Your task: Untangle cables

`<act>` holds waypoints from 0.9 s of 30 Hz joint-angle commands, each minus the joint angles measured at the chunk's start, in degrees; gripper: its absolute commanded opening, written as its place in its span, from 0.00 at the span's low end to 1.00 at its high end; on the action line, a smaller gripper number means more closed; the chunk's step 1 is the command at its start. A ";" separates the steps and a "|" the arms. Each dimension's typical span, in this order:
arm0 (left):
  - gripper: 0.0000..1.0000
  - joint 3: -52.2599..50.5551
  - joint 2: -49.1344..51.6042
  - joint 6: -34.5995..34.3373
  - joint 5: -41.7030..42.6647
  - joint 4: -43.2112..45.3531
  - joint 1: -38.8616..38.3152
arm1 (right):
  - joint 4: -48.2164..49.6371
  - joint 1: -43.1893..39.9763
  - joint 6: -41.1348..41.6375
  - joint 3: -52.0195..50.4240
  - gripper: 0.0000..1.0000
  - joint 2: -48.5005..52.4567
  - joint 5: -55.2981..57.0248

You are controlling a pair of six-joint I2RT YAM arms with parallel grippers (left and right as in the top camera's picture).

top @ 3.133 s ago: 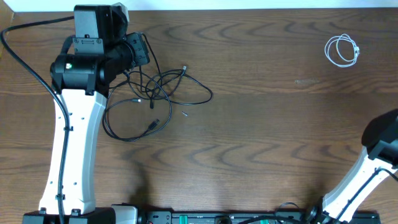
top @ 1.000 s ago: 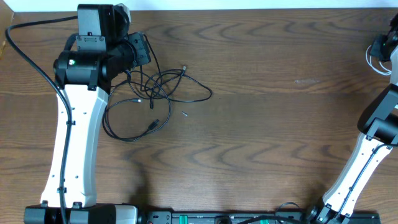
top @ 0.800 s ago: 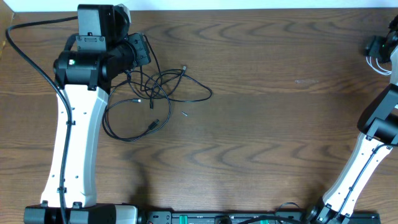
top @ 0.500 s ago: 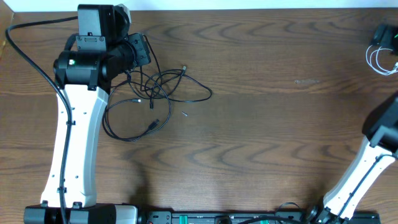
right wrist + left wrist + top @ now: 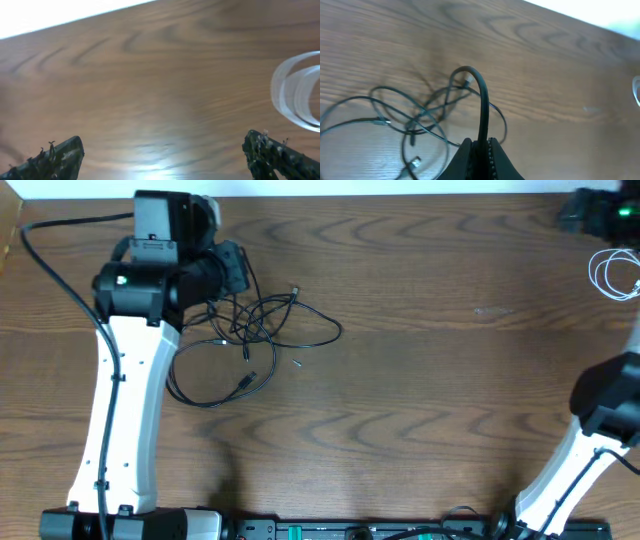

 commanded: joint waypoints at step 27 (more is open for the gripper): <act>0.07 -1.49 6.14 -0.28 1.73 2.45 -8.83 | -1.60 12.35 -0.81 -0.17 0.99 0.17 -0.04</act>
